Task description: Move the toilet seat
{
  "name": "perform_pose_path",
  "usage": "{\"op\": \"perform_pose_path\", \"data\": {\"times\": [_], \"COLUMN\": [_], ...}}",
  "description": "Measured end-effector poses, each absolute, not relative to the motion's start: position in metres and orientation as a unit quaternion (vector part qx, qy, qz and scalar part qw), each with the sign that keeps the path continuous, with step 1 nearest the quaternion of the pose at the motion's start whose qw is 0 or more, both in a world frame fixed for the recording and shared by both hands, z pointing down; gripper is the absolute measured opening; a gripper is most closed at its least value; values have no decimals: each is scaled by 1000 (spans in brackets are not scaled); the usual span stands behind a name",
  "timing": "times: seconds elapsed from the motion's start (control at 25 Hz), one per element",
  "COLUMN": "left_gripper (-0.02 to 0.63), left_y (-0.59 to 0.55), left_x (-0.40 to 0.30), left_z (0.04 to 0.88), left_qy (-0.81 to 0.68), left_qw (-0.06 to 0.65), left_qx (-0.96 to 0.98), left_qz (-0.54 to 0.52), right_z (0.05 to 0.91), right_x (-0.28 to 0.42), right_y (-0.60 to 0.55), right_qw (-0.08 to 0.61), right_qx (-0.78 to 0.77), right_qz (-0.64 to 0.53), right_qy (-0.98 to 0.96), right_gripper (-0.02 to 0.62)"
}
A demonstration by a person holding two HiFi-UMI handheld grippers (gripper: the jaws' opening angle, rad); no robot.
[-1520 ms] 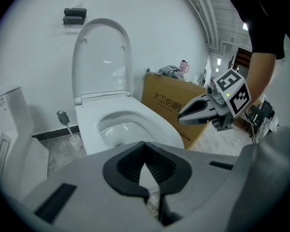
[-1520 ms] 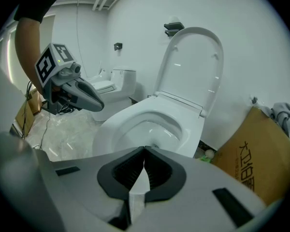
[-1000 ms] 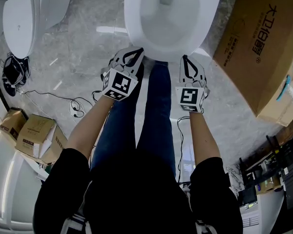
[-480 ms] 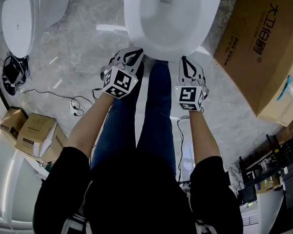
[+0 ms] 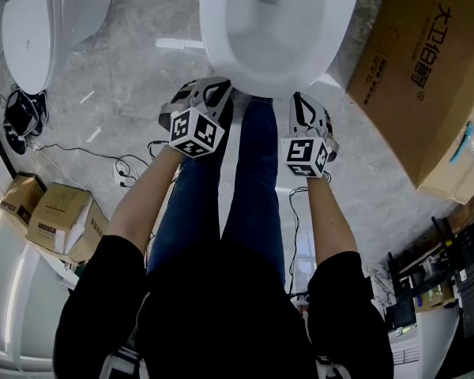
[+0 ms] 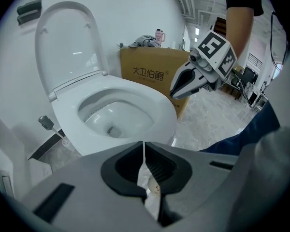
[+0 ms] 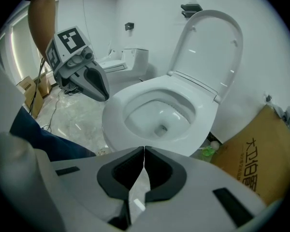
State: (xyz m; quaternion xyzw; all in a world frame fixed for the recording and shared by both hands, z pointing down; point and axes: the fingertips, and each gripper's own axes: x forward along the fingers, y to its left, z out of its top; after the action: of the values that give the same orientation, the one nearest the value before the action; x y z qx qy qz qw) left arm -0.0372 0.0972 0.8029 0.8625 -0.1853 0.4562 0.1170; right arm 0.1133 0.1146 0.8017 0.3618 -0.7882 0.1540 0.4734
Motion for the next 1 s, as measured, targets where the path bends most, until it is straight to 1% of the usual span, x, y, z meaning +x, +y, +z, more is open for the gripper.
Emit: {"op": "perform_pose_path", "data": {"times": [0.08, 0.24, 0.28, 0.32, 0.36, 0.48, 0.64, 0.76, 1.0], "left_gripper": [18, 103, 121, 139, 154, 183, 223, 247, 259], "left_y": [99, 102, 103, 104, 105, 108, 111, 109, 105], "left_x": [-37, -37, -37, -37, -37, -36, -33, -32, -29], "left_z": [805, 813, 815, 816, 817, 820, 826, 829, 837], "left_qy": [-178, -159, -153, -147, -142, -126, -96, -82, -49], "left_qw": [108, 90, 84, 78, 72, 52, 3, -34, -90], "left_qx": [861, 857, 856, 854, 853, 850, 844, 838, 824], "left_qz": [464, 482, 487, 492, 497, 509, 528, 539, 558], "right_z": [803, 810, 812, 813, 815, 820, 825, 829, 840], "right_x": [113, 111, 111, 110, 110, 111, 106, 102, 99], "right_y": [116, 122, 123, 125, 127, 130, 133, 132, 129], "right_qw": [482, 503, 509, 514, 519, 537, 557, 571, 591], "right_qx": [354, 330, 325, 320, 317, 305, 270, 249, 218], "right_qz": [143, 123, 120, 117, 114, 98, 60, 34, 2], "right_qy": [-788, -789, -788, -787, -785, -780, -783, -781, -776], "right_gripper": [26, 28, 41, 90, 127, 173, 233, 246, 259]}}
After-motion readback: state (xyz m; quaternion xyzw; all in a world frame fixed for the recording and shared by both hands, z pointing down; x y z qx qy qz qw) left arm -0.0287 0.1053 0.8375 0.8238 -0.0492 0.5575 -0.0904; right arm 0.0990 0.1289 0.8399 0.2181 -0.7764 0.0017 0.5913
